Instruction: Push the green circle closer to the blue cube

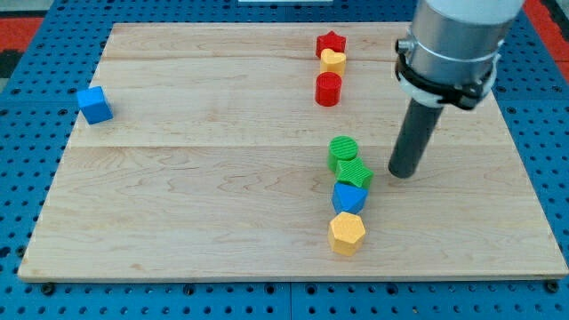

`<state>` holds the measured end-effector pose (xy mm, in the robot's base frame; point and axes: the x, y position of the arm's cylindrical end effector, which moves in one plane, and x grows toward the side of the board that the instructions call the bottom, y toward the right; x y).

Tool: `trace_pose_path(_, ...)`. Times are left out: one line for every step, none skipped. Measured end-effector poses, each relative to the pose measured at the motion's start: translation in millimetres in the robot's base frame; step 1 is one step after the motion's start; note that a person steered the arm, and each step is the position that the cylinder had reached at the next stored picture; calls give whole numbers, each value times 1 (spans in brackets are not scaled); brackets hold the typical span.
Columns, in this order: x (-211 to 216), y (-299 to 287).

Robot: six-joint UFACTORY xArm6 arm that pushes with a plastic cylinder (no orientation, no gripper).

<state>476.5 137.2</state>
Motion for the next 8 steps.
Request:
trace_pose_path(-18,-23)
trace_pose_path(-19,-26)
trace_pose_path(-14,-24)
trace_pose_path(-5,-25)
trace_pose_path(-5,-23)
trace_pose_path(-2,20)
trace_pose_path(-4,-72)
trace_pose_path(-20,-154)
